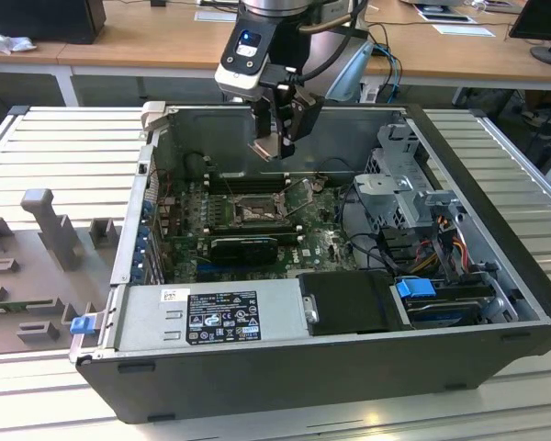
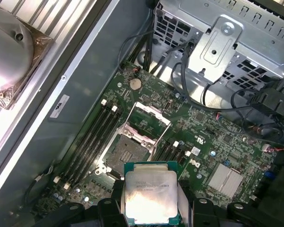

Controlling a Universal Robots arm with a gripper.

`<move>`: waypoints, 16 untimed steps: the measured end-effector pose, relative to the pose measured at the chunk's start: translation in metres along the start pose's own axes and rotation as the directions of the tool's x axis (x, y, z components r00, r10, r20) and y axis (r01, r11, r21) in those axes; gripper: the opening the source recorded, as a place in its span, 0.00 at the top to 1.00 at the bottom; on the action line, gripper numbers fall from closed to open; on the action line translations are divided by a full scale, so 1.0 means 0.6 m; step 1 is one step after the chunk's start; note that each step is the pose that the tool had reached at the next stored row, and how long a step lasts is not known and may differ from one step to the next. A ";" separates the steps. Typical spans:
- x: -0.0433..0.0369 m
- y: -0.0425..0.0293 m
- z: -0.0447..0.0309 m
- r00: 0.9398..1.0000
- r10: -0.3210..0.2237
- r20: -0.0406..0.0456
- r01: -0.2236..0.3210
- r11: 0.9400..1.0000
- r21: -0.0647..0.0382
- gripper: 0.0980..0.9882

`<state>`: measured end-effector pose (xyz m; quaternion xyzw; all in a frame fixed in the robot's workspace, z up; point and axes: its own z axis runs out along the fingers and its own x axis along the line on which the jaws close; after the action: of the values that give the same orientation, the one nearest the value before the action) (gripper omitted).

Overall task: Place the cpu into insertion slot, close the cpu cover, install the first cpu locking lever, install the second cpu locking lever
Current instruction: 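Place the cpu into insertion slot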

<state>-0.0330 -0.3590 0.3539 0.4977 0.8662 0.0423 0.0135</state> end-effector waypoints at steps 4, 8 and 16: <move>0.000 0.000 0.001 1.000 0.008 0.001 -0.008 1.000 0.000 0.51; 0.000 0.000 0.002 1.000 0.021 0.002 -0.021 1.000 0.000 0.51; 0.000 0.000 0.003 0.999 0.038 0.003 -0.038 0.999 -0.001 0.51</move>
<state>-0.0330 -0.3590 0.3519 0.5141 0.8566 0.0421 0.0144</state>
